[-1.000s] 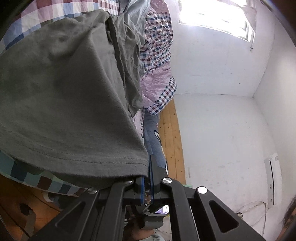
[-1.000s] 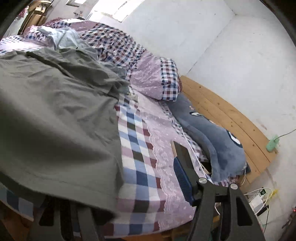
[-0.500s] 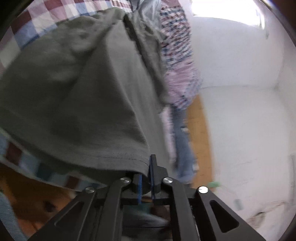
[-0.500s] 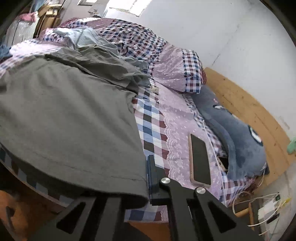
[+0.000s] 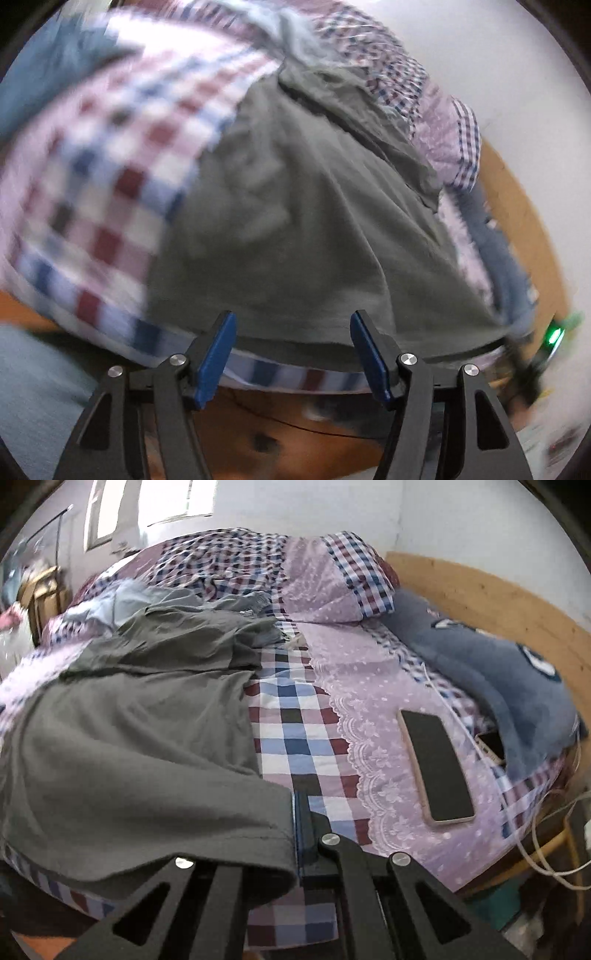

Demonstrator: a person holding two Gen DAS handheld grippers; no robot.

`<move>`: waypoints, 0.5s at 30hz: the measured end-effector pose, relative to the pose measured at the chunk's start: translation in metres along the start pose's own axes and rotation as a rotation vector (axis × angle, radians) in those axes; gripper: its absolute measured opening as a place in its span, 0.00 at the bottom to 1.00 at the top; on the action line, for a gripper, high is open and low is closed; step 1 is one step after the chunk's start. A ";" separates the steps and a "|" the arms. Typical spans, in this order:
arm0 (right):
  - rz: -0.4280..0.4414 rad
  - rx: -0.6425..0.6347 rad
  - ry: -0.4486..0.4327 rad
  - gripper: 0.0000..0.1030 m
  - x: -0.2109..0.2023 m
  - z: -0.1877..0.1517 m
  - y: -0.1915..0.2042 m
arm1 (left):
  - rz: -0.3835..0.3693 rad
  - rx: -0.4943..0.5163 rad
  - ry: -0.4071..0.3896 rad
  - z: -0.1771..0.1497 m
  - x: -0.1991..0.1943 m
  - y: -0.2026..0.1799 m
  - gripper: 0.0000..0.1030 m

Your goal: Fold clothes

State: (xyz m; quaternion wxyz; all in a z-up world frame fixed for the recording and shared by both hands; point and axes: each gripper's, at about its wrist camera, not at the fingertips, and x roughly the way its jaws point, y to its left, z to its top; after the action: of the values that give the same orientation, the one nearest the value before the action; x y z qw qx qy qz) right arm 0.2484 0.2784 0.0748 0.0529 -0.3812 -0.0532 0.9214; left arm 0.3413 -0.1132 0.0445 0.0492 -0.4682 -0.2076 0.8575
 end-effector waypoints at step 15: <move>0.066 0.059 0.011 0.01 0.019 0.029 0.013 | 0.259 0.652 0.027 -0.037 0.036 -0.101 0.66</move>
State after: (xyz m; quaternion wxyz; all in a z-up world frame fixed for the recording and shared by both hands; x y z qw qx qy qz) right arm 0.2139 0.2667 0.0801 0.0339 -0.3860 -0.0130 0.9218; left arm 0.3400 -0.0001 0.0391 0.0897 -0.4617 0.1392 0.8715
